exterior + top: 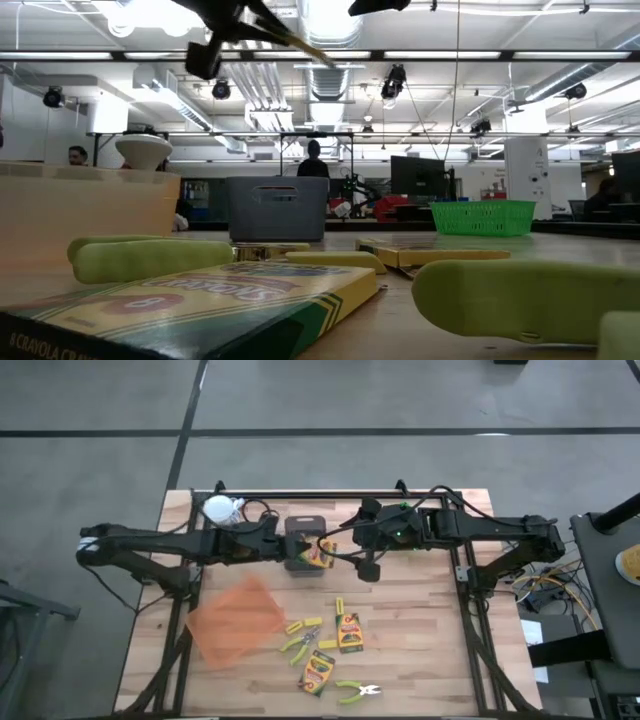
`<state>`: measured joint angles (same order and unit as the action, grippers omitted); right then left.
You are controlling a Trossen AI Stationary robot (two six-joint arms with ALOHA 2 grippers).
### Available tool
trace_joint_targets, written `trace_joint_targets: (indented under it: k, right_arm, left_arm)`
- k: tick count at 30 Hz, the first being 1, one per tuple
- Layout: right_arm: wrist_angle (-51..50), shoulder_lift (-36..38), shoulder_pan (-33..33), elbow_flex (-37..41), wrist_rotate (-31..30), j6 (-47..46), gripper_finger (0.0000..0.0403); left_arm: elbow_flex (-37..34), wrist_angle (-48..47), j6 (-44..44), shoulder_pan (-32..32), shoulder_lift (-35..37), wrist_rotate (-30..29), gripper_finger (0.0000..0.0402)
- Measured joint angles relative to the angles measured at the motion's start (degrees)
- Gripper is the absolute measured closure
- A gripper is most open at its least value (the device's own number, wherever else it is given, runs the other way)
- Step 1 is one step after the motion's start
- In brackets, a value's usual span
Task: Pick & Place School Supplies
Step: Put the pack of crayons into the orange bin
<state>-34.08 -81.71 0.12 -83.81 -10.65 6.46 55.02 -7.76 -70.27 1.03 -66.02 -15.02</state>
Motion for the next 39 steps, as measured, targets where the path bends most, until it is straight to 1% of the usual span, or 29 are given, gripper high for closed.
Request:
trace_joint_targets:
  k: [8,11,16,22,29,32,39]
  right_arm:
    - [-0.05,-0.01,0.00,0.00,0.02,0.00,0.0032]
    - [-0.05,-0.01,0.00,0.00,0.02,0.00,0.0032]
    - [-0.05,-0.01,0.00,0.00,0.02,0.00,0.0032]
    - [-0.03,0.00,-0.02,0.00,0.02,0.15,0.0032]
    - [-0.01,-0.01,-0.02,0.00,0.02,0.17,0.0032]
    - [-0.01,-0.01,-0.02,0.00,0.02,0.02,0.0032]
    - [-0.01,-0.01,-0.02,0.01,0.02,0.09,0.0032]
  left_arm:
    - [0.00,-15.37,-0.60,-0.03,7.81,0.18,0.0359]
    - [0.01,-21.44,-2.21,-0.12,10.31,2.30,0.0359]
    - [0.02,-31.69,-3.11,-0.16,13.42,8.02,0.0361]
    - [0.02,-41.86,-6.53,-0.16,15.07,13.26,0.0360]
    - [0.01,-56.82,-11.00,-0.16,15.03,14.20,0.0359]
    - [-0.01,-59.28,-11.83,-0.16,14.45,14.20,0.0360]
    - [-2.04,-58.98,-12.04,-0.16,13.35,14.17,0.0358]
